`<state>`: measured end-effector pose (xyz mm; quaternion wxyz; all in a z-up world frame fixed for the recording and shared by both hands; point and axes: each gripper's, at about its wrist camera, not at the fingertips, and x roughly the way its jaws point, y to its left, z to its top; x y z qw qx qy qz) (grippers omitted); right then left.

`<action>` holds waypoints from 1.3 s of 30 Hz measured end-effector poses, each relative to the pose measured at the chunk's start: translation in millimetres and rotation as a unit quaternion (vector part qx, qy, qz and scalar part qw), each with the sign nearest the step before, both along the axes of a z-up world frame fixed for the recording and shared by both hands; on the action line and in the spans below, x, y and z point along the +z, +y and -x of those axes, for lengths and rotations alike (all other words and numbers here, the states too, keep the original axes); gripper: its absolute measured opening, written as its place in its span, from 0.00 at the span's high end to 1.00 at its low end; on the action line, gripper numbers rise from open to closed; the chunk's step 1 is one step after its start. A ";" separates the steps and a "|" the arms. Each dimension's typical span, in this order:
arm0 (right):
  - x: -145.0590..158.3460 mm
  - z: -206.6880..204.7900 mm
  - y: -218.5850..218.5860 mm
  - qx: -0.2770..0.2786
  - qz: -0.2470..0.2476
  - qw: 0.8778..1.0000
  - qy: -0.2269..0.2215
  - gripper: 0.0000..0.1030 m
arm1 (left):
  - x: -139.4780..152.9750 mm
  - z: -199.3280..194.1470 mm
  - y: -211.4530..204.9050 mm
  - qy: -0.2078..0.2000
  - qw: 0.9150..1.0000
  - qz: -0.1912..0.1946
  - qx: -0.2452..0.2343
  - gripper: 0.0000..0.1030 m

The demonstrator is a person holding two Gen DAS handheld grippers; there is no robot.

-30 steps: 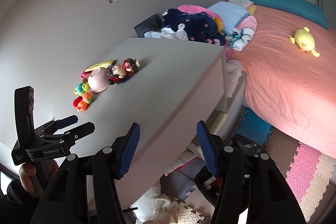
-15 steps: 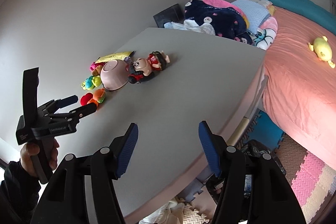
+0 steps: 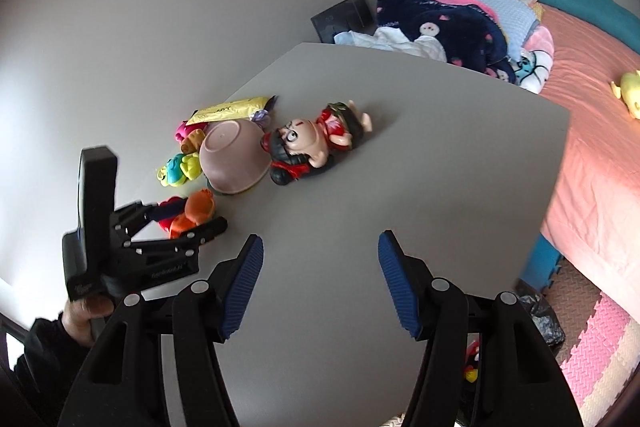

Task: Collect trash
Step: 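Grasp the orange toy with the left gripper while the right grasps the doll figure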

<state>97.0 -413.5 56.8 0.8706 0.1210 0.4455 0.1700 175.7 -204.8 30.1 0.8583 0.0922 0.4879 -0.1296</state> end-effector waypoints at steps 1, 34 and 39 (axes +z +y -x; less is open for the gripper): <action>-0.9 -3.6 1.8 0.001 -0.004 1.000 0.003 0.41 | -0.1 -0.8 2.5 -0.001 1.000 0.005 0.004 0.43; -35.4 -127.2 56.6 -0.106 0.010 0.992 0.061 0.46 | 0.9 24.4 16.7 -0.022 0.998 0.051 0.040 0.48; -26.3 -106.2 53.5 -0.080 0.026 0.996 0.040 0.53 | 1.9 28.3 17.9 -0.018 0.996 0.063 0.053 0.48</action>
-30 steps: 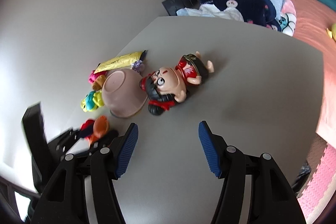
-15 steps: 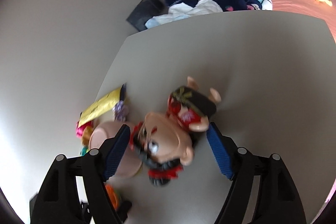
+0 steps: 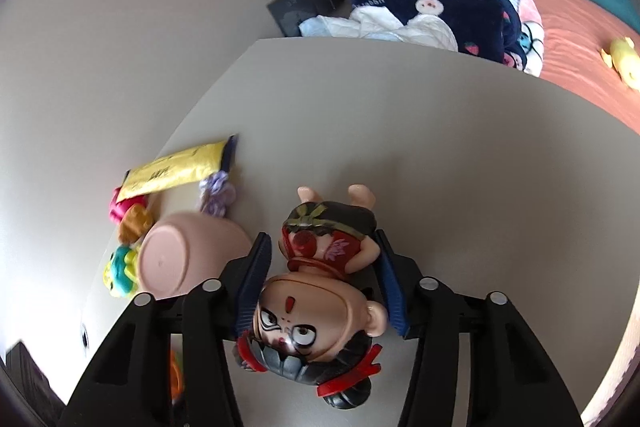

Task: Collect trash
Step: 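Grasp the orange toy with the left gripper while the right grasps the doll figure, then carry the orange toy and doll figure to the trash bag and release both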

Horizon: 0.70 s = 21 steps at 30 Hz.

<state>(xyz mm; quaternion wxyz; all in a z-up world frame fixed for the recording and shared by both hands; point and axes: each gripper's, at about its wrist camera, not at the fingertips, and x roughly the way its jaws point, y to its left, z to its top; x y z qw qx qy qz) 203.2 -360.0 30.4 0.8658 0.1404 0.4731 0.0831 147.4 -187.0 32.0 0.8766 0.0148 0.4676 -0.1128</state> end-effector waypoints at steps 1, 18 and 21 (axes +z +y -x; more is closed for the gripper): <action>2.3 2.9 0.9 0.005 0.006 1.000 -0.004 0.55 | 0.4 1.4 -0.7 0.002 1.000 0.003 0.001 0.48; 43.8 85.3 -33.6 0.046 0.018 0.996 -0.071 0.56 | 30.7 41.6 -35.5 -0.003 0.999 0.044 0.009 0.49; 54.0 98.9 -46.2 0.041 0.009 0.996 -0.079 0.56 | 39.3 47.6 -46.6 -0.013 0.999 0.042 0.000 0.49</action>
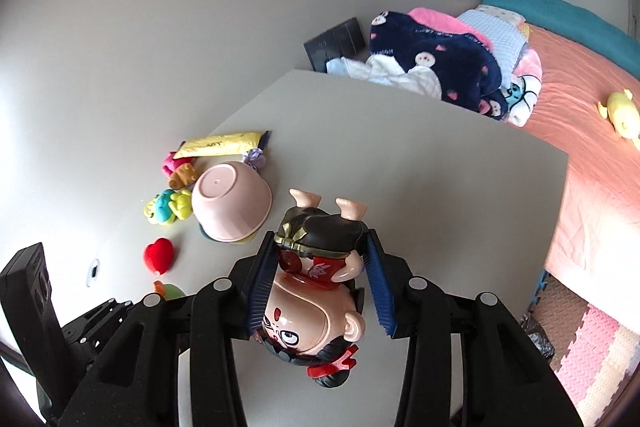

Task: Collect trash
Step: 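Carry the orange toy and doll figure to the trash bag and release both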

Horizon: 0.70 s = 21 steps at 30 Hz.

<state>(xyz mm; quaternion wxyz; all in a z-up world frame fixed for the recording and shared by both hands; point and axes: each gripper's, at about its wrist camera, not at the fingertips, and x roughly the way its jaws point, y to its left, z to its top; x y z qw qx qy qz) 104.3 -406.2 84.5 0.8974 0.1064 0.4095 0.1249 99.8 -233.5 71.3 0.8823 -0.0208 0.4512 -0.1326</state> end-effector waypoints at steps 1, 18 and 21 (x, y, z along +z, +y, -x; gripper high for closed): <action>3.4 5.1 -3.6 -0.002 -0.003 1.000 -0.003 0.56 | 3.6 2.4 -4.5 -0.003 1.000 0.001 -0.005 0.49; 41.7 94.5 -115.2 -0.062 -0.028 0.996 -0.051 0.56 | 24.2 56.2 -121.9 -0.021 0.990 0.013 -0.140 0.49; 41.9 115.1 -138.5 -0.080 -0.022 0.995 -0.054 0.56 | 23.5 62.9 -147.9 -0.019 0.985 0.012 -0.169 0.49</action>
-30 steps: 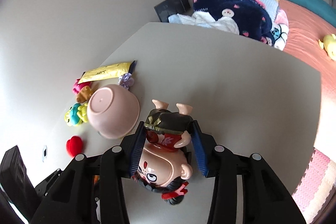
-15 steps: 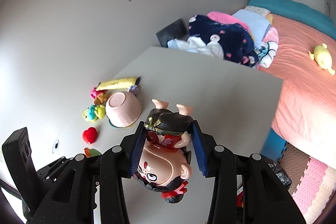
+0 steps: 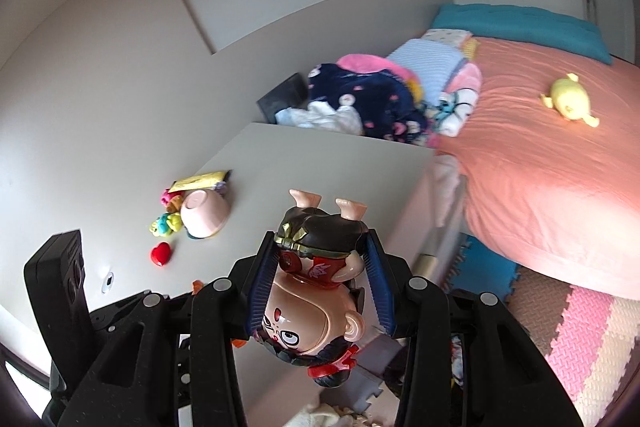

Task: Collect trash
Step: 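Carry the orange toy and doll figure to the trash bag and release both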

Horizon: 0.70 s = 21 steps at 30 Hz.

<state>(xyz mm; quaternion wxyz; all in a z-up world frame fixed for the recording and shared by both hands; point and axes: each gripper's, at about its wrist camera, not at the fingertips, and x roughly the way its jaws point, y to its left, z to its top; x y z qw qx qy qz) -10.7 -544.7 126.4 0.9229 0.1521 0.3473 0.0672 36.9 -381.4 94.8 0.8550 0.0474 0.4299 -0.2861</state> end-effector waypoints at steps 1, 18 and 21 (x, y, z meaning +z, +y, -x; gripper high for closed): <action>-0.1 5.1 -5.5 -0.005 0.002 1.000 -0.001 0.56 | -0.4 2.5 -9.4 0.001 1.000 -0.001 -0.012 0.49; -17.4 93.6 -106.4 -0.118 0.009 0.993 0.025 0.56 | -24.8 21.9 -124.1 0.024 0.987 -0.021 -0.159 0.49; -24.0 94.9 -114.2 -0.118 0.007 0.992 0.043 0.56 | -34.6 21.8 -132.2 0.044 0.983 -0.030 -0.174 0.48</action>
